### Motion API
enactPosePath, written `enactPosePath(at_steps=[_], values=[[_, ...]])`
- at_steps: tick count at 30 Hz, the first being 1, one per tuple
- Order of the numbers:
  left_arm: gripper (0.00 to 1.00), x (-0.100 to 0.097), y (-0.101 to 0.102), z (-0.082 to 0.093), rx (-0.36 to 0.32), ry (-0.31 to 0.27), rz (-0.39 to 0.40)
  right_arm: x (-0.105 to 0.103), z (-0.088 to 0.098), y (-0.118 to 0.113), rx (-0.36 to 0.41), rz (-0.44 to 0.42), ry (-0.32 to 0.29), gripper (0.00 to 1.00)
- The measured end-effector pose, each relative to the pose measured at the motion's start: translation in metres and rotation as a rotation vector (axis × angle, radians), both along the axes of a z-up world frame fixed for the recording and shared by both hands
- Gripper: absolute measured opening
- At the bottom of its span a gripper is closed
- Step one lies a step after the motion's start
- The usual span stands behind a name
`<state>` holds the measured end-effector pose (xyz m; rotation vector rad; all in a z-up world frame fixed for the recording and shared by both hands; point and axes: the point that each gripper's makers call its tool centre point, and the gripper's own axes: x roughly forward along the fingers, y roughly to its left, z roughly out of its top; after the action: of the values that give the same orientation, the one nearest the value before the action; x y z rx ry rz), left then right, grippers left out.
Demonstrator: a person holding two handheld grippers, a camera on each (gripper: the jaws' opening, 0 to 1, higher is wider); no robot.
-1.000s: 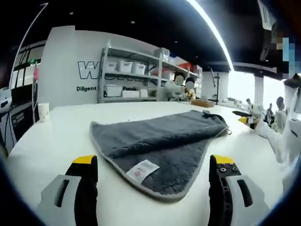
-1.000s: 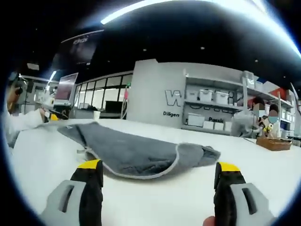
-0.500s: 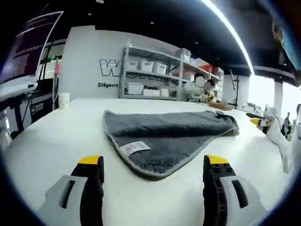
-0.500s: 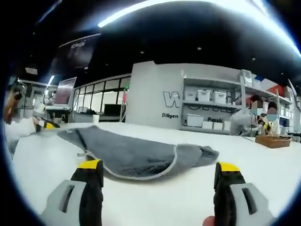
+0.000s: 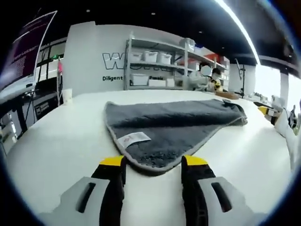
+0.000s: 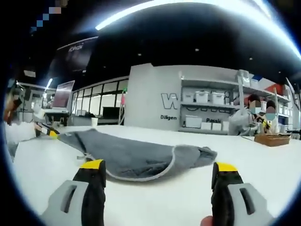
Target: Open the folded towel by lifting each exposed corner and separating the folded layers until the towel lies flat within the target outline without major curled edges
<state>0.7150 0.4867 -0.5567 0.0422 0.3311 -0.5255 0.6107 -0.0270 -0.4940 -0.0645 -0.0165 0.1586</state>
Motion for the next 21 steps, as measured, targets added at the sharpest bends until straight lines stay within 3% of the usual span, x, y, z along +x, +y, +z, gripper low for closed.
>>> enactPosePath(at_steps=[7, 14, 21], values=[[0.25, 0.004, 0.008, -0.002, 0.014, 0.012, 0.049, -0.001, 0.001, -0.001, 0.006, -0.001, -0.007, 0.92], [0.05, 0.001, 0.004, -0.001, 0.069, -0.003, 0.002, -0.002, 0.001, 0.0, 0.008, 0.004, -0.004, 0.9], [0.03, 0.0, 0.023, 0.0, 0.076, -0.002, 0.048, -0.001, 0.0, 0.0, 0.007, 0.005, 0.002, 0.89]])
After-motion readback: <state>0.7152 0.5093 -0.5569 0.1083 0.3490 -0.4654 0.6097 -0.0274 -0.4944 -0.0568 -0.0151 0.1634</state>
